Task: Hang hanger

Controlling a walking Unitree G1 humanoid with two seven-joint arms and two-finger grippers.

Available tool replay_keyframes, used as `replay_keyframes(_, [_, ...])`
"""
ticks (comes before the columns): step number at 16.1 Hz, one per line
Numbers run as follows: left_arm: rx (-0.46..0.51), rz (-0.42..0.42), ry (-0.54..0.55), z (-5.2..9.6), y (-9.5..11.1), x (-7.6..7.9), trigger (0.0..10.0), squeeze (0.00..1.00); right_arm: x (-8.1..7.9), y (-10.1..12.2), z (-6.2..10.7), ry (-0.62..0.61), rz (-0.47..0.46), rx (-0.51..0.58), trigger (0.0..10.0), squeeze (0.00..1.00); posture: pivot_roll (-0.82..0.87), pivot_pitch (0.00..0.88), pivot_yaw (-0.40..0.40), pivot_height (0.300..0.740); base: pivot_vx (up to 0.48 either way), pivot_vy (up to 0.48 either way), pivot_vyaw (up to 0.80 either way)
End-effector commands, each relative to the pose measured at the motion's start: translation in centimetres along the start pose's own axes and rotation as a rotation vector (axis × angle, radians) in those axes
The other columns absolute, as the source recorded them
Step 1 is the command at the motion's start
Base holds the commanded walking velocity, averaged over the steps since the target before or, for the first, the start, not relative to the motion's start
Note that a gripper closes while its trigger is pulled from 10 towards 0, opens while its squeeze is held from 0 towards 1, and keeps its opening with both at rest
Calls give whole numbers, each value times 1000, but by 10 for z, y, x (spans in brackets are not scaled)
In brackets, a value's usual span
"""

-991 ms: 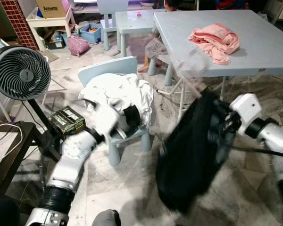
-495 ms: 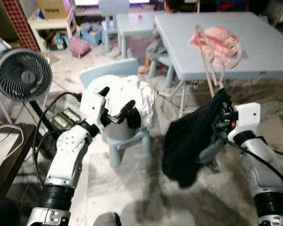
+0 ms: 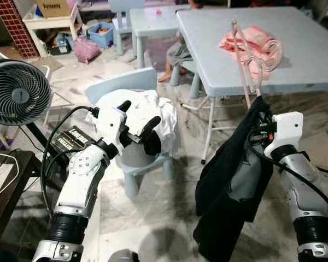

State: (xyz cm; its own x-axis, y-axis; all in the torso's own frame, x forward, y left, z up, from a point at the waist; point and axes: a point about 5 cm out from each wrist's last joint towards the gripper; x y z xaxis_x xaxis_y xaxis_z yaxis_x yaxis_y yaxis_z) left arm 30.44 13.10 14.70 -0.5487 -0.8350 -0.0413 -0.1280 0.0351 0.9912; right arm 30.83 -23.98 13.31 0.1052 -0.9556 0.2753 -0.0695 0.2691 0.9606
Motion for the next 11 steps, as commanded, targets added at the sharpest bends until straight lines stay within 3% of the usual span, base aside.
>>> replay_keyframes(1, [6, -10, -6, -3, 3, 3, 10000, 0, 8, 19, -3, -25, 27, 81, 10000, 0, -91, 0, 1, 740, 446, 0, 0])
replay_keyframes(7, [10, -4, -5, -5, 5, 5, 10000, 0, 6, 20, -4, -16, 31, 81, 10000, 0, -93, 4, 3, 740, 451, 0, 0])
replay_keyframes(11, [5, -10, -3, -5, 4, 5, 10000, 0, -2, 24, -6, 70, 64, 101, 10000, 0, -90, 5, 4, 740, 458, 0, 0])
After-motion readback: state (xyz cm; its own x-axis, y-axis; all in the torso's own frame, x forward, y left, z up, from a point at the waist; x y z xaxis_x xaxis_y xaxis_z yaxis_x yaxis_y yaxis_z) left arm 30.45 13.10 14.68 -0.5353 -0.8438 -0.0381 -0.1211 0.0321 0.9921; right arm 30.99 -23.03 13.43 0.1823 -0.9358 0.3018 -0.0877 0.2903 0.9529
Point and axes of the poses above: a point about 5 cm out from each wrist's last joint towards the gripper, its own z axis pointing back from the gripper into the wrist, its own y axis along the axis of the wrist's last joint, x = y × z, and after that the axes turned 5 degrees about z, right-handed
